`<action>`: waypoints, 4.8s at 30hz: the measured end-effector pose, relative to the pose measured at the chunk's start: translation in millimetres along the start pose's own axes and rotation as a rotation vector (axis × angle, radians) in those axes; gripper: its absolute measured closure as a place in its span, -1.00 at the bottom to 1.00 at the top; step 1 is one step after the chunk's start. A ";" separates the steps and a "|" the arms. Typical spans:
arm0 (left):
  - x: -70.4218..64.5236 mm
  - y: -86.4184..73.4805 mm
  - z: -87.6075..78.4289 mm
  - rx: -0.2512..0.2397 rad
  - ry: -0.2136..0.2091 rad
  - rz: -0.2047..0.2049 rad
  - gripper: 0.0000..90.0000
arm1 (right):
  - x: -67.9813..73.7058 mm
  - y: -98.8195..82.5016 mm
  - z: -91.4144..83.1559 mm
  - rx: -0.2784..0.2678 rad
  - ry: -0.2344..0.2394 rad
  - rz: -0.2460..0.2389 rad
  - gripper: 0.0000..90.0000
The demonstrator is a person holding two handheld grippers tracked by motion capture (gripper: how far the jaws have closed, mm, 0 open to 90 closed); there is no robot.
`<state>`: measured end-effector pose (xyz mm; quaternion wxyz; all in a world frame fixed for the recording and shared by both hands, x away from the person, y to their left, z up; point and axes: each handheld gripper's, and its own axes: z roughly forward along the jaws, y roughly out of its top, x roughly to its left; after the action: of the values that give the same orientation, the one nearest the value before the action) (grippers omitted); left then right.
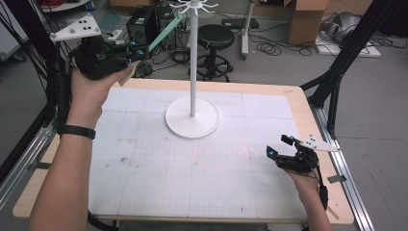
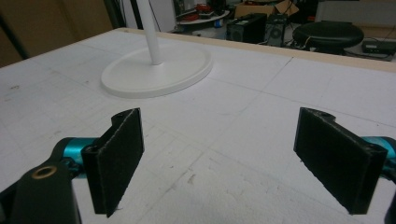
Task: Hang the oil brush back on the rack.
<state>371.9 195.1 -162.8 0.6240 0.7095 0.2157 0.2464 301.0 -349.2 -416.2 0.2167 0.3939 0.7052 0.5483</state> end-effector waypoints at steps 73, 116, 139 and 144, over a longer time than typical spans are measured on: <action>-17.5 -68.5 17.8 0.154 0.049 -0.018 -0.46 | -0.4 -0.8 -0.4 0.004 0.019 -0.001 -0.66; -54.7 -252.3 -34.7 0.230 -0.029 -0.097 -0.64 | -1.2 -10.5 1.1 0.049 0.022 -0.002 -0.68; -43.1 -266.7 -43.5 0.217 0.007 -0.132 -0.64 | -3.0 -13.7 0.8 0.059 0.021 0.001 -0.69; -43.5 -266.8 -42.9 0.219 0.003 -0.131 -0.64 | -3.4 -13.9 0.8 0.060 0.021 0.004 -0.69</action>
<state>311.5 236.0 -426.6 0.5574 0.7574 0.2879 0.1812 299.2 -352.6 -430.0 0.1965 0.3959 0.7226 0.5315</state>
